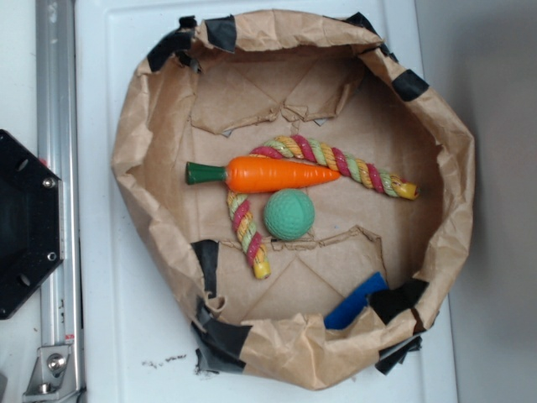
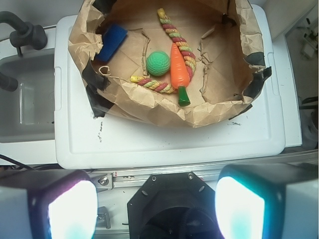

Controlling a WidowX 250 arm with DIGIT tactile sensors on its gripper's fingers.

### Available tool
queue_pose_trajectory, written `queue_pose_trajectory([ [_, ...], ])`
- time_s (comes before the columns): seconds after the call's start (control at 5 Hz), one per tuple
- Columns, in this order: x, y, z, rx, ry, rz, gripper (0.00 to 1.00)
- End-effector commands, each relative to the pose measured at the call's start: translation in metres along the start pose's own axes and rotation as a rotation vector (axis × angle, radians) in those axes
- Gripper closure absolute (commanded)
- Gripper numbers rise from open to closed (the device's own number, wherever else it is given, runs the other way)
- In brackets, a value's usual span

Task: Grab the blue sponge.

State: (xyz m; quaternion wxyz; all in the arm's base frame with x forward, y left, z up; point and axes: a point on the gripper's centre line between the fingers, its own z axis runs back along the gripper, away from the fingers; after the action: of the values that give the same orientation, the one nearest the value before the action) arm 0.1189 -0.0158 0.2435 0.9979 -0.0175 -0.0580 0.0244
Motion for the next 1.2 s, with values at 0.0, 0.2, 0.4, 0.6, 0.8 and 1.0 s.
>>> queue_pose_trajectory([
  [0.0,0.0,0.0,0.0,0.0,0.0,0.0,0.0],
  [0.2,0.045,0.017,-0.051,-0.072,0.026,0.204,0.0],
  [0.4,0.087,0.013,-0.09,-0.082,0.037,0.322,0.0],
  [0.6,0.109,-0.002,-0.123,-0.097,0.013,0.372,0.0],
  [0.8,0.129,-0.028,-0.147,-0.093,-0.015,0.358,0.0],
  [1.0,0.147,-0.038,-0.162,-0.074,-0.035,0.344,0.0],
])
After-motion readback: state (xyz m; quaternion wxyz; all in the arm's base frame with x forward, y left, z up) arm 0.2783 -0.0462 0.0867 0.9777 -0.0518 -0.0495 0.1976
